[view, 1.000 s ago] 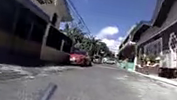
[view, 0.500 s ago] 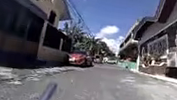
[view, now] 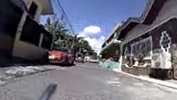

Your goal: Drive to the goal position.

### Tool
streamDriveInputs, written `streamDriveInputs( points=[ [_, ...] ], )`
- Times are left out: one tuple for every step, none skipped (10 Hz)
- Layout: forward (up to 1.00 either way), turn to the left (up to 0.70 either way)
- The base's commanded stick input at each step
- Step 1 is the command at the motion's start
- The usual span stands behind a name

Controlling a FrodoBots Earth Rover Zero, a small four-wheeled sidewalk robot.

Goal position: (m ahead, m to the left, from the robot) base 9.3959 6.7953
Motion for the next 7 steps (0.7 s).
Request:
streamDriveInputs(
  points=[
    [1.0,0.0],
    [1.0,0.0],
    [1.0,0.0],
    [1.0,0.0],
    [1.0,0.0],
    [1.0,0.12],
    [1.0,0.24]
  ],
)
